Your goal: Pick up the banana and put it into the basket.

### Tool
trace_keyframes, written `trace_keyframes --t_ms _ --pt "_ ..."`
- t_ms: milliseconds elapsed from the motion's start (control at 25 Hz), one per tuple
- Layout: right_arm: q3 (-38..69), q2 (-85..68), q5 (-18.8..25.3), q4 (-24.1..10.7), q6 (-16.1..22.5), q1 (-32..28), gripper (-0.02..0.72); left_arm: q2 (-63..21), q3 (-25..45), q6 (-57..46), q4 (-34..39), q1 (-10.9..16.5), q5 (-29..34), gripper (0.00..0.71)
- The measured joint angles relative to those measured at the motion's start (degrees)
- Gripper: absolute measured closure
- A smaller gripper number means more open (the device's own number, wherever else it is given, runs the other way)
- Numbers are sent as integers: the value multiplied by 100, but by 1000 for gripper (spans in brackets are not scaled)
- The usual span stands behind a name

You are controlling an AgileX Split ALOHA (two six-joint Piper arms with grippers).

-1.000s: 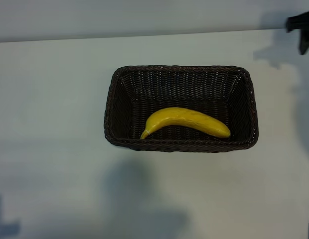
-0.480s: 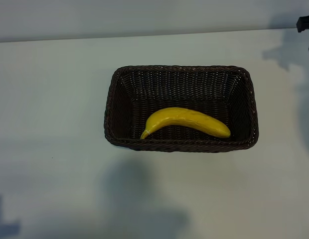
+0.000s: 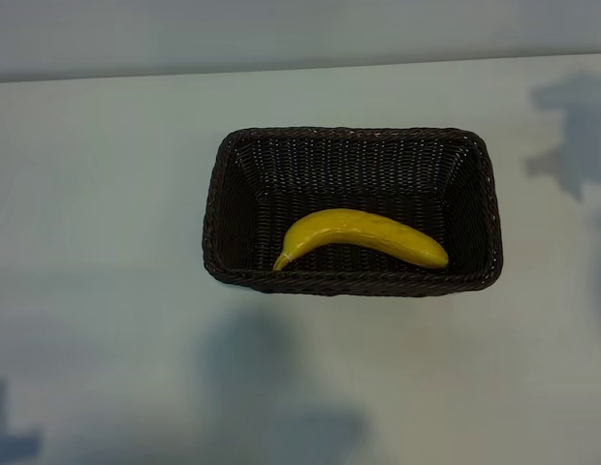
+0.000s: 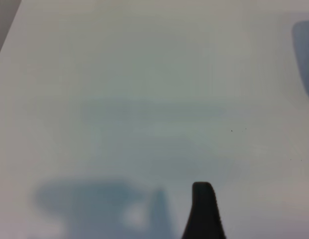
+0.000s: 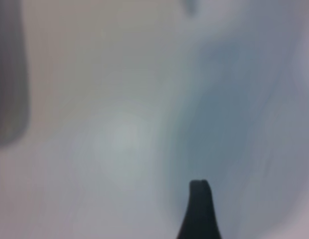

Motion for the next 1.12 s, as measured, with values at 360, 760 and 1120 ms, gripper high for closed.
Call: trace_keyframes --t_ms 360,760,1120 --pt "2309 -2224 5 30 -11 0 136 0 0 0 0 0 0 150" --pt "3914 -4823 -8 63 86 0 136 0 0 0 0 0 0 150" --pt "4710 -6278 -685 92 169 0 135 0 0 0 0 0 0 150"
